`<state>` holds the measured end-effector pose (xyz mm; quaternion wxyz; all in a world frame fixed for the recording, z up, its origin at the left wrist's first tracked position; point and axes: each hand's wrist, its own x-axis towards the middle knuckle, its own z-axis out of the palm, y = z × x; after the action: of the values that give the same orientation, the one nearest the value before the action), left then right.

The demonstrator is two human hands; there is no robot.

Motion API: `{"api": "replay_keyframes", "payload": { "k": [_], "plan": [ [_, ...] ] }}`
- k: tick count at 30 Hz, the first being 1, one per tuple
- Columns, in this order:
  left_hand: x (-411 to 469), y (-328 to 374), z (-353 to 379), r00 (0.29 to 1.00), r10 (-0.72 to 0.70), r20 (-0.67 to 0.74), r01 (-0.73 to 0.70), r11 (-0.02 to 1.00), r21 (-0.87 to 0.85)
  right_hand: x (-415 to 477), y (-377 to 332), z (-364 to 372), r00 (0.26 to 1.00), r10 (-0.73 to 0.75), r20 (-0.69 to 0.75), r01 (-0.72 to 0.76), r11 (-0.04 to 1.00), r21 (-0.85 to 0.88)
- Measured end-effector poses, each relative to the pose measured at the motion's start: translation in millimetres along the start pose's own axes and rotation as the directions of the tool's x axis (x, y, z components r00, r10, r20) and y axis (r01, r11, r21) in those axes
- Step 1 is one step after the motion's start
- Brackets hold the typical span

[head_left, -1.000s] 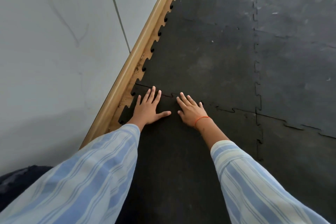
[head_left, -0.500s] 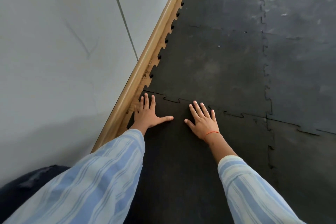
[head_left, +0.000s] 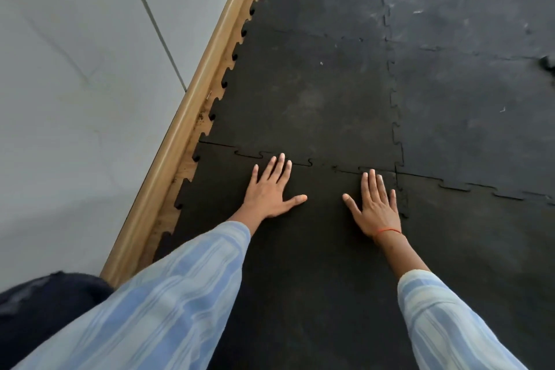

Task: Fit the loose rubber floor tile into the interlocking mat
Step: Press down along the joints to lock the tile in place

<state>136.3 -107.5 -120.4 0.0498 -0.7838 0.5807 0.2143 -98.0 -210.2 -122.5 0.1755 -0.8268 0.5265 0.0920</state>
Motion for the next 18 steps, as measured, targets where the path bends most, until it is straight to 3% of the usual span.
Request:
{"api": "replay_keyframes", "payload": {
  "k": [6, 11, 18],
  "plan": [
    [-2, 17, 1, 0.999, -0.046, -0.029, 0.048, 0.996, 0.075, -1, 0, -10, 0.996, 0.028, 0.081, -0.029, 1.000, 0.007],
    [-19, 85, 19, 0.983, 0.182, 0.034, -0.184, 0.981, 0.065, -55, 13, 7, 0.986, 0.164, 0.022, -0.165, 0.984, 0.061],
    [-23, 98, 17, 0.979, 0.177, 0.101, -0.189, 0.974, 0.125, -57, 20, -3, 0.976, 0.164, 0.145, -0.183, 0.974, 0.135]
  ]
}}
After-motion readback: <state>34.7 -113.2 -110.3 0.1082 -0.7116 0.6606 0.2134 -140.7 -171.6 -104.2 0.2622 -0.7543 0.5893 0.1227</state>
